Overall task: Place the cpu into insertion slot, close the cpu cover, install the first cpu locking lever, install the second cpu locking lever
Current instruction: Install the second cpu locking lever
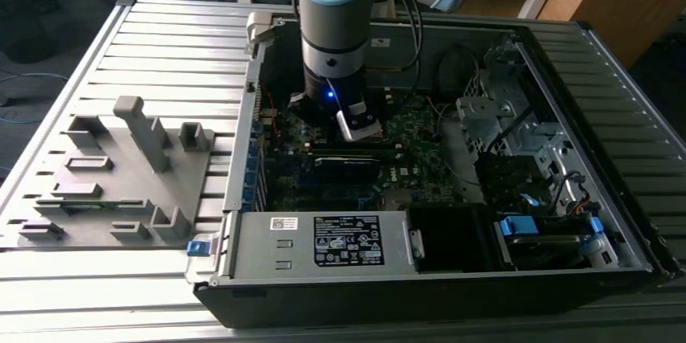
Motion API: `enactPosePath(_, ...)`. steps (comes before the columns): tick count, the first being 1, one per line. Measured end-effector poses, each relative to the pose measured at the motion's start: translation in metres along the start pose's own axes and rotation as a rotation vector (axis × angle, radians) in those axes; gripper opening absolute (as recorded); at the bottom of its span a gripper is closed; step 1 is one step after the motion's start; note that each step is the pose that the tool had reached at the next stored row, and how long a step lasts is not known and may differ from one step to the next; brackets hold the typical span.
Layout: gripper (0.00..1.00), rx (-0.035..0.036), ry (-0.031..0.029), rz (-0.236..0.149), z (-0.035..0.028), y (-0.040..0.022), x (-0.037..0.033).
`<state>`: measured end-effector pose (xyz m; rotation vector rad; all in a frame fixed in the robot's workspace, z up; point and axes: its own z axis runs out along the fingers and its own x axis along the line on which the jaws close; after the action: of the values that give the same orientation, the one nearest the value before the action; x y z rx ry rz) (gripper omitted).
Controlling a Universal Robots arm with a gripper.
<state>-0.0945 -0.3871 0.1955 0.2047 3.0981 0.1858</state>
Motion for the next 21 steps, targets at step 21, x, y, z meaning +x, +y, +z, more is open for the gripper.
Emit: enactPosePath(21, 0.11, 0.0146, -0.0018, 0.000, 0.0023, -0.0004, 0.0003)
